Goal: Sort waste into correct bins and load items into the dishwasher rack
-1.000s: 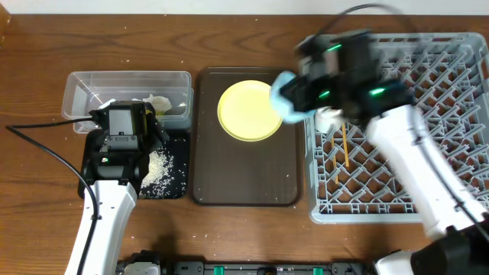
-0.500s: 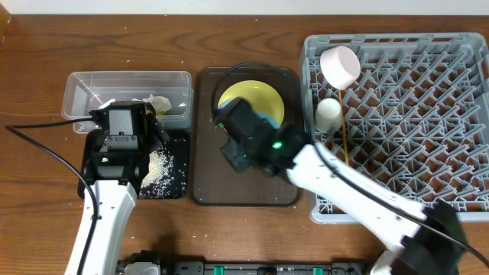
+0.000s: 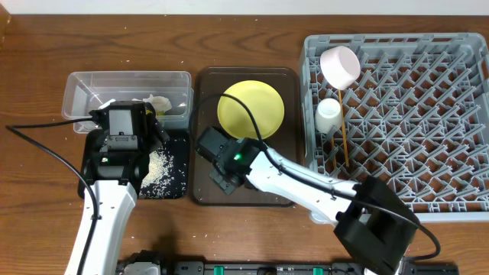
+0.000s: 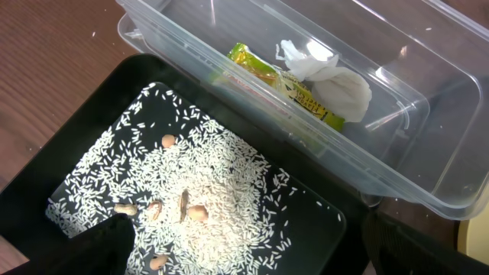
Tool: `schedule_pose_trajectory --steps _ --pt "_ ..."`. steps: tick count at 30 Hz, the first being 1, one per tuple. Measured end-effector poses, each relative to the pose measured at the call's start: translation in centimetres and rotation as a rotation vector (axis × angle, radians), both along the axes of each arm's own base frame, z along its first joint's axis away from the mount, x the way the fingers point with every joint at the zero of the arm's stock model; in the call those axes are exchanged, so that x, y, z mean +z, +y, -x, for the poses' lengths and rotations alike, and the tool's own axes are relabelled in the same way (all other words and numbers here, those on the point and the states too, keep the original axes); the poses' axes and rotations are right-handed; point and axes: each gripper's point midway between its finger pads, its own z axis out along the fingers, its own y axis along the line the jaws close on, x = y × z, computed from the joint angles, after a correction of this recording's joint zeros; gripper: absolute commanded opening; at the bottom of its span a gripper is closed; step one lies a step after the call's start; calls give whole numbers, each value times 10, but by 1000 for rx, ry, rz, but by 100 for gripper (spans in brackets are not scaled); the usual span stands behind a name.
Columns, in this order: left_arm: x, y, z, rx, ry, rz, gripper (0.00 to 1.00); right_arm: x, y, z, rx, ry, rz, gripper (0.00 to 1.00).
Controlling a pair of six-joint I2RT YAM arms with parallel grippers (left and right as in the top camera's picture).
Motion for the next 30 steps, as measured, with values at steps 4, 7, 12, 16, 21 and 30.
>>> schedule_pose_trajectory --steps 4,7,12,16,21,30 --pt "0 0 0 0 0 0 98 0 1 2 5 11 -6 12" --pt "0 0 0 0 0 0 98 -1 1 5 8 26 -5 16" --pt "0 0 0 0 0 0 98 -3 -4 10 11 48 11 22" --pt "0 0 0 0 0 0 98 -4 -9 14 4 69 32 22" --pt "0 0 0 0 0 0 98 -6 -15 20 -5 94 57 22" --pt "0 0 0 0 0 0 98 -17 -17 27 0 119 90 19"
